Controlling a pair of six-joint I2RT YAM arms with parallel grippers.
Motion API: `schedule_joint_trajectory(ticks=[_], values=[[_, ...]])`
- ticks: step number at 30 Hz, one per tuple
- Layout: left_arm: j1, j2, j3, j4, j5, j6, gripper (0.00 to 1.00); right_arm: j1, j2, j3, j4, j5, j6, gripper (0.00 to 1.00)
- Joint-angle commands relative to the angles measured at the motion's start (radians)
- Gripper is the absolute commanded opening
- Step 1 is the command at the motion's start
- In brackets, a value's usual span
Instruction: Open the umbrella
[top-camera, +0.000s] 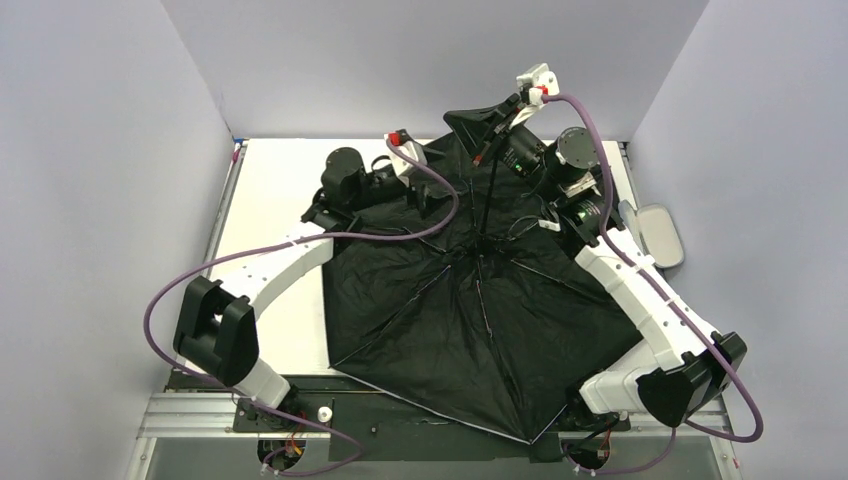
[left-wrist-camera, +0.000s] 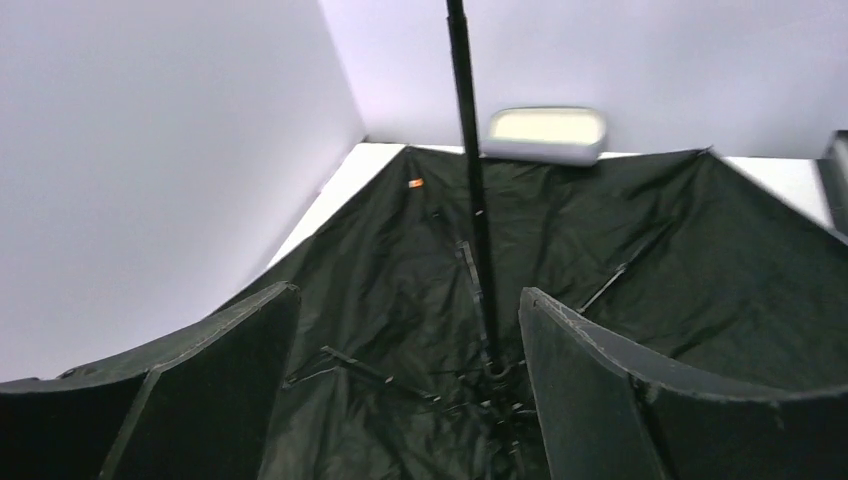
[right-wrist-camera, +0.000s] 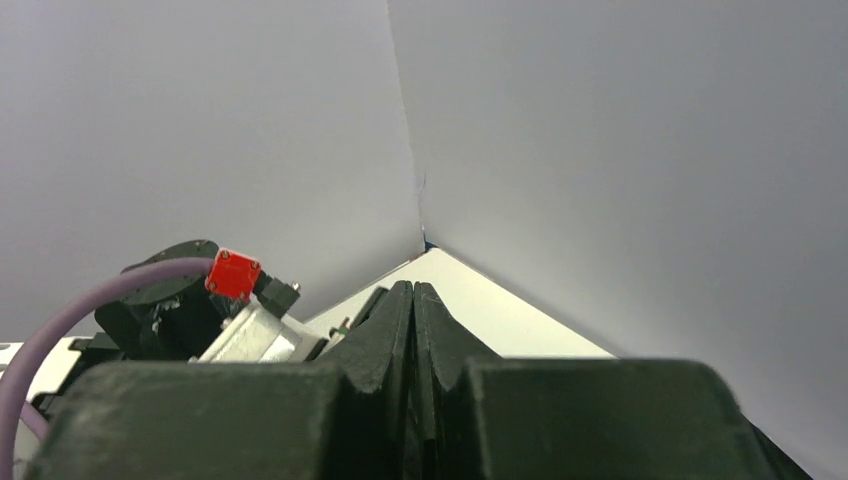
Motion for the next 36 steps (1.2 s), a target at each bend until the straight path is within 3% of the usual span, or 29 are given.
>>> schedule_joint_trajectory(ticks=[1,7,13,18,24,26,31,36], values=[[-0.055,0.038,0.005,0.117,0.045,-0.110,0.79,0.003,-0.031,0.017,0.062,0.002,-0.016,0.00],[-0.076,0.104,-0.061,0.209,-0.028,-0.205,0.77,0.002,-0.070,0.012,-0.020,-0.029,-0.071,0.01],[-0.120,0.191,-0.090,0.294,-0.033,-0.197,0.78,0.003,-0.148,-0.031,-0.073,-0.038,-0.107,0.16],[-0.172,0.287,-0.076,0.374,-0.095,-0.188,0.73,0.005,-0.170,0.006,-0.115,-0.052,-0.104,0.40],[-0.196,0.425,-0.011,0.394,-0.146,-0.146,0.52,0.008,-0.176,0.096,-0.174,-0.021,-0.095,0.57],[-0.198,0.464,0.007,0.397,-0.161,-0.139,0.41,0.006,-0.176,0.133,-0.189,-0.003,-0.096,0.60],[-0.203,0.538,0.039,0.401,-0.185,-0.114,0.30,-0.006,-0.176,0.210,-0.253,0.048,-0.098,0.68],[-0.191,0.540,0.037,0.377,-0.220,-0.080,0.02,-0.021,-0.172,0.252,-0.272,0.085,-0.093,0.73]])
